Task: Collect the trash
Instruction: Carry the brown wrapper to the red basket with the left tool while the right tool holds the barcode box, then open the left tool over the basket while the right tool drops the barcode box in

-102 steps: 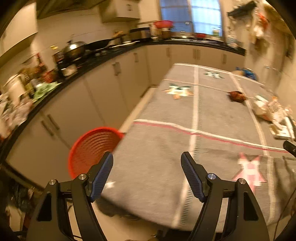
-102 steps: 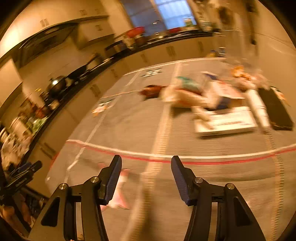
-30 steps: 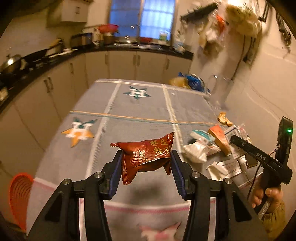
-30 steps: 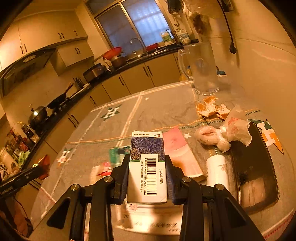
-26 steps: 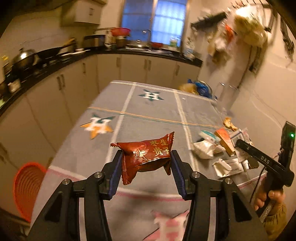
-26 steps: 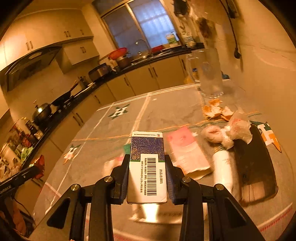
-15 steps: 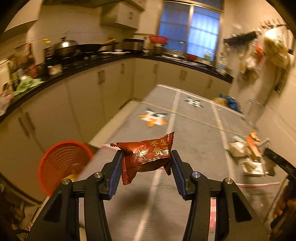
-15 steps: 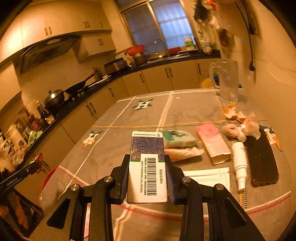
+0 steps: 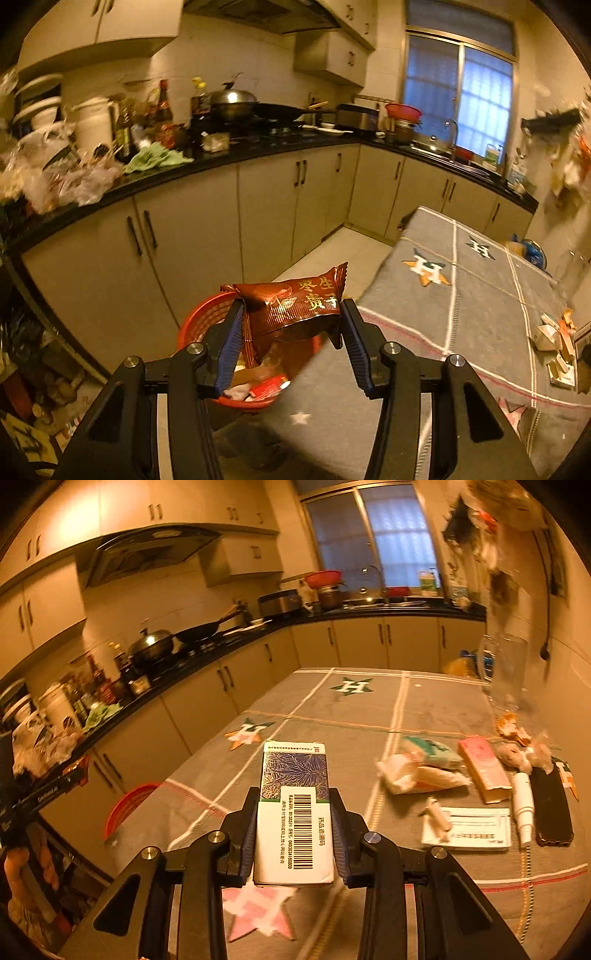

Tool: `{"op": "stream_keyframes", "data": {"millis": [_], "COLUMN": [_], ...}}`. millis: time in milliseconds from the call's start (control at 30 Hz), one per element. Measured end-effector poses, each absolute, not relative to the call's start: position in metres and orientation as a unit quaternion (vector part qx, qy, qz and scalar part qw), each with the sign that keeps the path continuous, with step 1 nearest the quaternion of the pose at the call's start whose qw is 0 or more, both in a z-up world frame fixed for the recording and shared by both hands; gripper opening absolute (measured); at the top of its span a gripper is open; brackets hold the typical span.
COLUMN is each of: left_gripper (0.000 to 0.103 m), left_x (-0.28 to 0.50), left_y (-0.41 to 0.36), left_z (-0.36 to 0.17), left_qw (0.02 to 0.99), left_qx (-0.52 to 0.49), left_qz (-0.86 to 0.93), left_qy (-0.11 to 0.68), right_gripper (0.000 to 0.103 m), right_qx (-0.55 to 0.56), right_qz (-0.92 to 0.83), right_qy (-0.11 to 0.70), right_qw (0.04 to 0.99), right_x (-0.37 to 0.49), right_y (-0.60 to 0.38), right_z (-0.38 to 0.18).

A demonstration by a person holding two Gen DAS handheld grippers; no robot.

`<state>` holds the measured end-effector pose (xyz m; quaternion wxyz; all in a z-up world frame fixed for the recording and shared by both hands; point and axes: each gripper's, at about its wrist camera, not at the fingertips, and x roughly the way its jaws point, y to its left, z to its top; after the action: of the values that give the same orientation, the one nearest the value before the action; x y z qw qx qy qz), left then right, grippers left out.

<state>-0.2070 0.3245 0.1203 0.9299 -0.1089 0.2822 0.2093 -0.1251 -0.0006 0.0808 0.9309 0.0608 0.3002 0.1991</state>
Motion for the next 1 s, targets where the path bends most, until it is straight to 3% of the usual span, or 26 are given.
{"op": "stream_keyframes", "data": {"millis": [500,1000], "left_gripper": [0.05,0.052], "left_x": [-0.215,-0.177], "left_y": [0.399,0.456], "left_z": [0.067,0.006], "left_qw": [0.904,0.88], "left_qx": [-0.164,-0.182], "left_qz": [0.237,0.225], "left_qy": [0.315,0.376], "right_gripper": [0.037,0.037], "right_qx": [0.012,0.017], "right_qz": [0.279,0.408], "right_qy": [0.347,0.427], "right_qw": [0.895,0.807], "right_x": [-0.103,-0.023], "right_y": [0.11,0.305], "right_z": [0.065,0.023]}}
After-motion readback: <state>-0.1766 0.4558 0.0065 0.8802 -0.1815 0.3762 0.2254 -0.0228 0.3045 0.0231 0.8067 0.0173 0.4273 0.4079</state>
